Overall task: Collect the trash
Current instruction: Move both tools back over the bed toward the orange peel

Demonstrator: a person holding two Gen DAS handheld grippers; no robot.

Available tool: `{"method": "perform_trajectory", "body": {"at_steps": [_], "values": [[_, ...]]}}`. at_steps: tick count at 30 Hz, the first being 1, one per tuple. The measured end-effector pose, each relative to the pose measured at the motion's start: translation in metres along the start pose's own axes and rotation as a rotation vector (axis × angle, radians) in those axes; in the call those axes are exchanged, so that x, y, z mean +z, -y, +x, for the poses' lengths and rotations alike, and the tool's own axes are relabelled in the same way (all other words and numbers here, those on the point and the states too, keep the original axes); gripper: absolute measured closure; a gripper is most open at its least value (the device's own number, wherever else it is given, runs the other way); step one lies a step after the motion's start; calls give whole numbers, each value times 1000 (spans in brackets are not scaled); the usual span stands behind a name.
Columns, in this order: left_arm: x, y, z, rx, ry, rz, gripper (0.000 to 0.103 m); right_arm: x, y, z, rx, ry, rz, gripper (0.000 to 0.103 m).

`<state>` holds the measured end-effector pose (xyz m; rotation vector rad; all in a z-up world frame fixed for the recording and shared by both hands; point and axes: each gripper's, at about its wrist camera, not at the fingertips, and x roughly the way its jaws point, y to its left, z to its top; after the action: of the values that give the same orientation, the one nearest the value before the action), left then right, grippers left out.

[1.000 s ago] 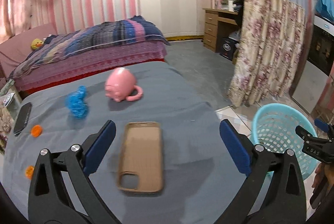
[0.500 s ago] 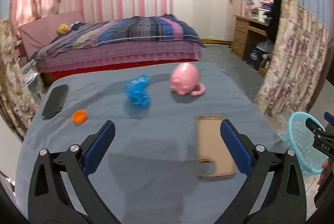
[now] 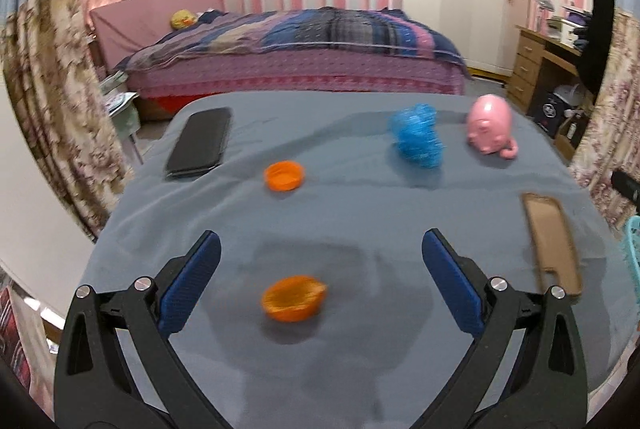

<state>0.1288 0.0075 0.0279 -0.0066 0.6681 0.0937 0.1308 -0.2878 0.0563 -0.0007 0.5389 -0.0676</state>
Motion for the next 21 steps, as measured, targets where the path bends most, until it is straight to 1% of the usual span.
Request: {"method": "perform_trajectory", "body": {"at_steps": [2, 5, 9, 12, 13, 16, 19, 20, 21], "values": [[-5, -14, 5, 14, -8, -18, 6, 1, -17, 4, 19, 3, 10, 5], [-14, -31, 12, 14, -32, -57, 6, -4, -35, 10, 30, 3, 17, 5], [-28, -40, 23, 16, -64, -72, 6, -15, -48, 20, 7, -8, -15, 5], [-40, -39, 30, 4, -93, -73, 6, -21, -47, 26, -16, -35, -25, 5], [-45, -37, 35, -4, -114, -71, 6, -23, -45, 28, -23, -40, -27, 5], [-51, -33, 45, 5, -162, -59, 6, -26, -36, 31, -51, -48, -29, 5], [-50, -37, 49, -1, -158, -91, 7, -27, -25, 37, -65, -67, 2, 5], [-49, -38, 50, -7, -158, -102, 9, -27, -22, 38, -65, -71, 9, 5], [-48, -39, 53, -21, -166, -107, 18, -27, -19, 40, -66, -75, 20, 5]]}}
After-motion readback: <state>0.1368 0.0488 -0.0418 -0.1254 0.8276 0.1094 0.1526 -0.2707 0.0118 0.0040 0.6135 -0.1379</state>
